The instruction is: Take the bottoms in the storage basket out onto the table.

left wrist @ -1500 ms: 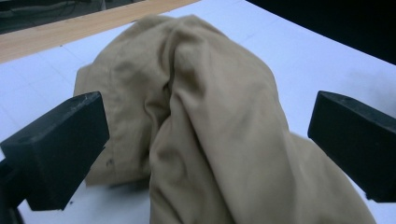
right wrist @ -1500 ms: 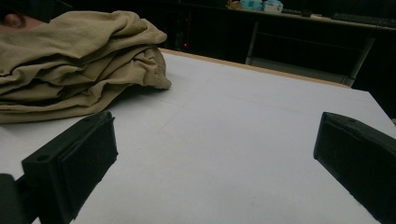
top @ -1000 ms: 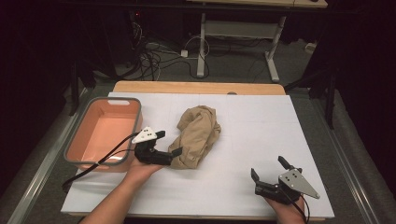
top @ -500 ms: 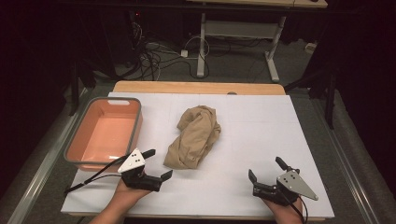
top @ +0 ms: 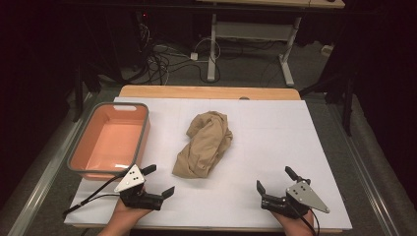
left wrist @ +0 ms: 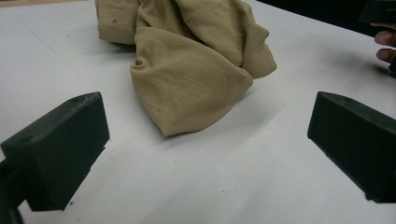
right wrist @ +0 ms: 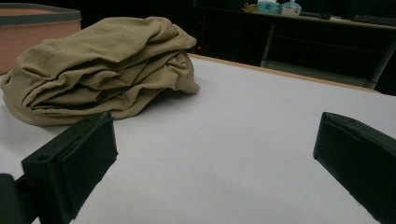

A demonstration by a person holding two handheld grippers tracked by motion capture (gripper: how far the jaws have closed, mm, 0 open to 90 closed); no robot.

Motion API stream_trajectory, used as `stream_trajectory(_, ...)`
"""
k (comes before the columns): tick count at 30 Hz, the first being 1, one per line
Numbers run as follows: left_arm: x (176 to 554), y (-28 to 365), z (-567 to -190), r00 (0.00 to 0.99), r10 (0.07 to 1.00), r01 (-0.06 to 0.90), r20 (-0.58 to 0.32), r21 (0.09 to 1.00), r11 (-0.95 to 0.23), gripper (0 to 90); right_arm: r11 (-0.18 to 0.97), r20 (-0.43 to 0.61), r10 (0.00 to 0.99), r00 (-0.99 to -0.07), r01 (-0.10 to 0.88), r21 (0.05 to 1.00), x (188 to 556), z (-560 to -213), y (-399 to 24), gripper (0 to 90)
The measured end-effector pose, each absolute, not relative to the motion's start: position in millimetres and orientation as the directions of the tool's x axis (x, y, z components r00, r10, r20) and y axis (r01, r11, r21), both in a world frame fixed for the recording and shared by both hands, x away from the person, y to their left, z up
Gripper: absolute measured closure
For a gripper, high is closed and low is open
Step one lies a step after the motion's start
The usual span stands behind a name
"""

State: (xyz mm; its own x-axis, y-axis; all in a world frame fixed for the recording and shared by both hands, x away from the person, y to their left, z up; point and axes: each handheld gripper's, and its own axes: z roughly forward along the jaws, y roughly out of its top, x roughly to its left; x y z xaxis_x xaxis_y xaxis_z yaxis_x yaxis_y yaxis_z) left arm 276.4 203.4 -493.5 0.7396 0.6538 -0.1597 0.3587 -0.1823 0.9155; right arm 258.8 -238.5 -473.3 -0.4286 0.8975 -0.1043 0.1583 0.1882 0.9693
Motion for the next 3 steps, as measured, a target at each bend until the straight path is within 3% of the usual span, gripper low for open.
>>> stream_trajectory(3, 275.2, 203.6, -493.3, 0.736, 0.660, 0.356, -0.152, 0.915, -0.187, 0.0, 0.188, -0.105, 0.899, -0.425, 0.158, 0.969, 259.7, -473.7, -238.3, 0.4)
